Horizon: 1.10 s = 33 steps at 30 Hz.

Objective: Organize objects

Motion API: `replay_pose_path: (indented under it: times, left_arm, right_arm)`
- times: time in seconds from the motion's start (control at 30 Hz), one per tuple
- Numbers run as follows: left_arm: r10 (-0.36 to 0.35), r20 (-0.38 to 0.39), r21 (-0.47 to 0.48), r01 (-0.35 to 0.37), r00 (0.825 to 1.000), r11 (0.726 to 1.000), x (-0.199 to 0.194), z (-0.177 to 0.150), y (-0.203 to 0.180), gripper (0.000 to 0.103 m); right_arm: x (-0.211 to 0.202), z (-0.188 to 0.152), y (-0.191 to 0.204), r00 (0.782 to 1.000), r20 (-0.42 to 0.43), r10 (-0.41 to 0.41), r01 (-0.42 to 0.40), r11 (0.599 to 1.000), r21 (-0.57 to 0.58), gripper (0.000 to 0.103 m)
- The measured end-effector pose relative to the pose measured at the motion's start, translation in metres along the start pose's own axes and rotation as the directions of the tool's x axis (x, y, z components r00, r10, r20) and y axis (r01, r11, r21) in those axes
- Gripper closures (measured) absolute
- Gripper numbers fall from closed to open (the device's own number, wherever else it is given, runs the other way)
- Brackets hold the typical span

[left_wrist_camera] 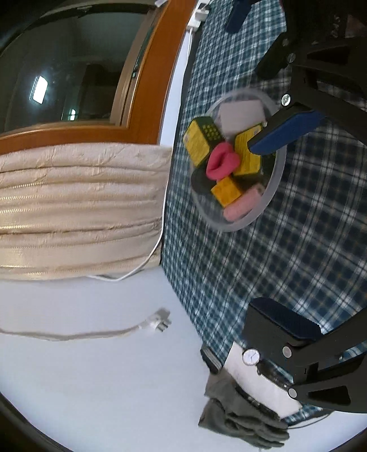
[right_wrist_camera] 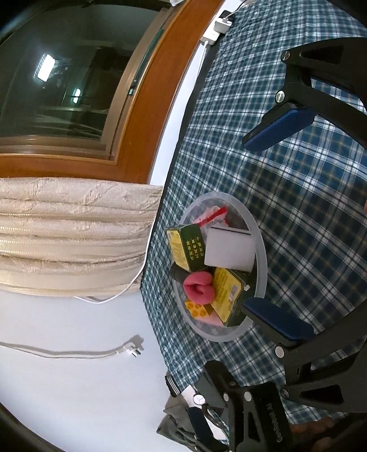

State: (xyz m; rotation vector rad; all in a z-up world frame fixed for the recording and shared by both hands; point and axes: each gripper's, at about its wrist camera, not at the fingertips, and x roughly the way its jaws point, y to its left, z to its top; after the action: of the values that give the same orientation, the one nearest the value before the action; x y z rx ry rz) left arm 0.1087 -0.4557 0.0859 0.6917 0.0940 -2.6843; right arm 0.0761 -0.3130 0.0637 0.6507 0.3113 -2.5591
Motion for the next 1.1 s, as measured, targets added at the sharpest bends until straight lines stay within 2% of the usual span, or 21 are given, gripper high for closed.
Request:
replay_pose_path:
  times: [0.23, 0.77, 1.1]
  left_arm:
    - [0.086, -0.026, 0.077, -0.083, 0.996, 0.994, 0.010, -0.007, -0.006, 0.001]
    - [0.026, -0.048, 0.082, -0.022, 0.999, 0.996, 0.015, -0.011, -0.001, 0.001]
    - [-0.001, -0.051, 0.115, 0.007, 0.999, 0.993, 0.025, -0.001, -0.008, 0.001]
  right_arm:
    - [0.002, -0.002, 0.004, 1.000, -0.017, 0.025, -0.025, 1.000, -0.010, 0.000]
    - [0.012, -0.002, 0.013, 0.998, -0.054, 0.032, -0.034, 0.999, -0.041, 0.000]
    - [0.029, 0.008, 0.002, 0.995, -0.094, 0.019, -0.020, 1.000, -0.008, 0.000]
